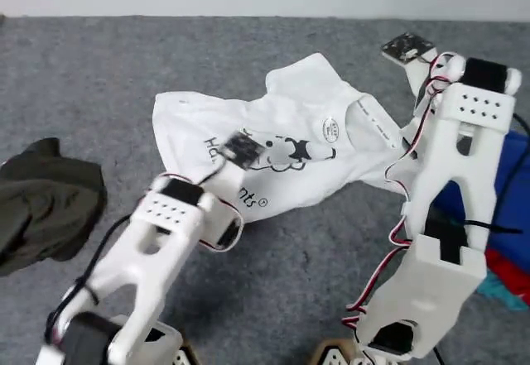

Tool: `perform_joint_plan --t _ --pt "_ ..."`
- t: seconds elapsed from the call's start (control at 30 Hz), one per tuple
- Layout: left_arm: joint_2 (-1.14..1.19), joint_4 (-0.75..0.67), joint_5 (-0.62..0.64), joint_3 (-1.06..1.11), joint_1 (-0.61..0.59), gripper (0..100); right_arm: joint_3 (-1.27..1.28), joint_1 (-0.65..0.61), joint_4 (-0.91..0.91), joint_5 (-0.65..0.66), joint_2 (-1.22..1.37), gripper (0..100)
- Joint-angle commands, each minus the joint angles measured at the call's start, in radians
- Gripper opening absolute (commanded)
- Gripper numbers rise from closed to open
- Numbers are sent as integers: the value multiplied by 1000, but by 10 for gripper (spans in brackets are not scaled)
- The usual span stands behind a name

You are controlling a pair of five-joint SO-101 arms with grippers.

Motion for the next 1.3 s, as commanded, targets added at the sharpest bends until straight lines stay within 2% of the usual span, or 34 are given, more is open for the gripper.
perform_joint_plan --t 0.0,0.23,0.5,0.67,0.8,1.1,1.27 --pt "123 -15 -20 -125 20 94 -48 8 35 -11 -12 329" --pt "471 -6 -18 -455 -51 91 -48 53 25 -5 -12 329" --pt "746 126 -17 -845 -110 77 -48 94 28 -5 -8 329" --pt "848 147 103 -1109 -166 30 -48 94 31 -6 -10 329" --pt "901 295 161 -1270 -180 30 -48 93 33 -8 -7 329" --pt "922 608 158 -1463 -178 28 -48 93 35 -11 -4 329" --pt "884 614 66 -1360 -213 27 -48 97 36 -11 -12 329"
